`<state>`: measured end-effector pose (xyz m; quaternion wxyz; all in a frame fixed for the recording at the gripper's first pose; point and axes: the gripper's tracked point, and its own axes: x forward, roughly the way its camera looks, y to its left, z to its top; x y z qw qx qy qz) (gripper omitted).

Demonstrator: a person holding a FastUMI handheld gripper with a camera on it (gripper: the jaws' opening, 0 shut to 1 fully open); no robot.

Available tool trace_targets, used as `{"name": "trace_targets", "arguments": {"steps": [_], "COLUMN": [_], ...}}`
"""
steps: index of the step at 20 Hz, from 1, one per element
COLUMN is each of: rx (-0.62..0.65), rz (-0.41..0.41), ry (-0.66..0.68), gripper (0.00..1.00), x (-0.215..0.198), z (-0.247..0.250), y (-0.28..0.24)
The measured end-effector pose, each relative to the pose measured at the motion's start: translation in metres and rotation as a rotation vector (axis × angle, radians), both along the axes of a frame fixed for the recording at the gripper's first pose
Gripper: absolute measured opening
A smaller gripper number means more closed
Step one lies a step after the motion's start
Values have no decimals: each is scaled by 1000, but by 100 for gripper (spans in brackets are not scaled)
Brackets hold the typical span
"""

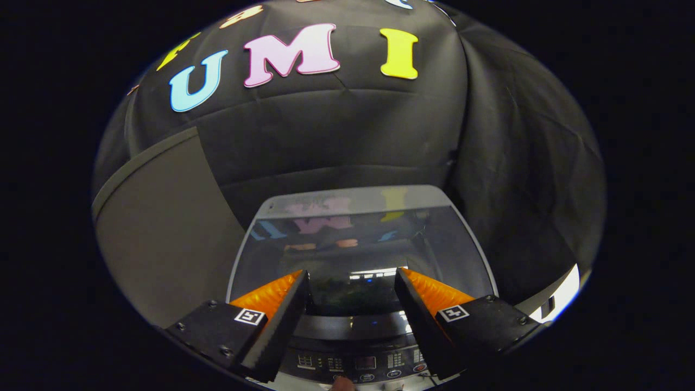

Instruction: Put the clothes into the washing machine and then close the washing machine lid.

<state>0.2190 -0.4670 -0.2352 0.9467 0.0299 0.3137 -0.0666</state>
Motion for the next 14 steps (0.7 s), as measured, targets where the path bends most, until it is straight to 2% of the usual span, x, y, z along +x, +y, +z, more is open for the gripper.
{"name": "trace_targets", "arguments": {"steps": [5,14], "rx": [14,-14], "rz": [-19,42], "ry": [30,-234], "gripper": [100,100], "x": [-8,25], "z": [-6,136], "y": [-5,24]}}
